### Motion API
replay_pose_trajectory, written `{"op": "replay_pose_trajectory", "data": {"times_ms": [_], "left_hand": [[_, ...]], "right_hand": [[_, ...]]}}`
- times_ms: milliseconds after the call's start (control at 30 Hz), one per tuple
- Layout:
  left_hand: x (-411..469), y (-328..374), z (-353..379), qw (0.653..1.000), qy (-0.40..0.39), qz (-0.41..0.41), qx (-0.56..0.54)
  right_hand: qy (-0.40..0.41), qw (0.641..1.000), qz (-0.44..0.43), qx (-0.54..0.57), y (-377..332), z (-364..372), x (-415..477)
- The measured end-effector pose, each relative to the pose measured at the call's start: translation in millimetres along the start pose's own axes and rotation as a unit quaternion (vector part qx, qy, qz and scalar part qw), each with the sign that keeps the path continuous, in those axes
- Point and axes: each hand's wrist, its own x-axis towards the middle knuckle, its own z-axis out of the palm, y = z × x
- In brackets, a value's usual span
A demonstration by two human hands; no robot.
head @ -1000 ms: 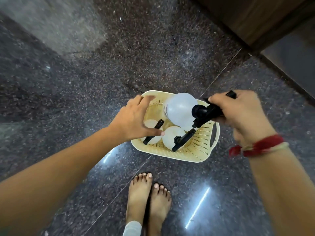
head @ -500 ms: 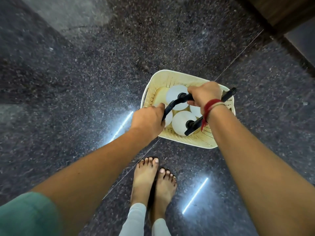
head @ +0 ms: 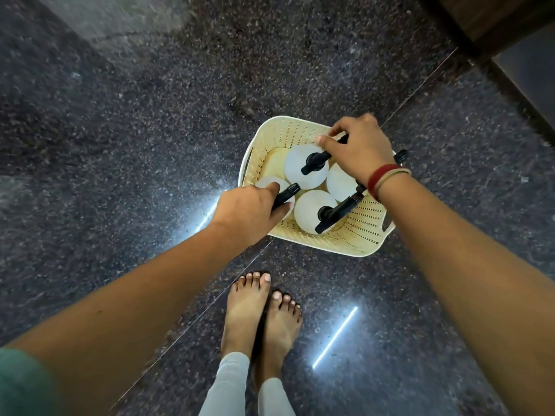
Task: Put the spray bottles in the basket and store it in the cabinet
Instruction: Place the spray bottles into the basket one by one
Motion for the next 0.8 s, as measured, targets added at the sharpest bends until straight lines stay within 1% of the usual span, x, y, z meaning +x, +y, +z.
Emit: {"op": "replay_pose_trajectory", "data": {"times_ms": [33,100,133,167,233,300,367,500,667,733,767,800], "left_hand": [[0.5,-0.8,-0.1,1.0,0.008,-0.002,-0.002],[1.6,-1.3,-0.1,1.0,0.014,-0.003,-0.004],[2.1,-1.0,0.1,1.0,0.012,-0.003,-0.004],[2.6,-0.3,0.0,1.0,0.009,-0.004,-0.004],[3.7,3.0,0.6,1.0,0.003,-0.002,-0.004],[4.3,6.8,0.8,1.0,0.001,-0.003,-0.001],[4.9,9.5,0.0,1.0,0.0,-0.006,0.004],[8.0,14.0,-1.7,1.0,0.003,-0.005,0.018],[9.4,15.3,-2.0,1.0,0.009,-0.004,0.016],[9.1,15.5,-2.4,1.0,0.005,0.0,0.005],[8.5,15.1,-3.1,1.0,0.0,0.001,-0.004],[7.6,14.4,-4.1,1.0,-0.008,0.0,-0.013]], "right_hand": [[-0.021,0.999,-0.041,-0.017,2.8,-5.3,-1.7],[-0.105,0.989,-0.101,-0.021,5.7,-15.8,-4.9],[-0.144,0.98,-0.128,-0.049,6.5,-19.0,-5.5],[-0.161,0.97,-0.157,-0.097,6.6,-20.1,-5.2],[-0.138,0.948,-0.213,-0.191,5.9,-18.3,-3.8],[-0.101,0.937,-0.25,-0.222,3.9,-18.1,-1.5],[-0.087,0.937,-0.259,-0.217,4.0,-19.5,1.9],[-0.1,0.943,-0.254,-0.193,7.7,-21.7,2.6],[-0.105,0.939,-0.259,-0.202,8.6,-19.7,1.8],[-0.115,0.943,-0.238,-0.204,11.7,-22.3,1.8],[-0.116,0.951,-0.215,-0.187,14.9,-25.4,-0.2],[-0.106,0.965,-0.187,-0.147,19.8,-30.0,-4.5]]}}
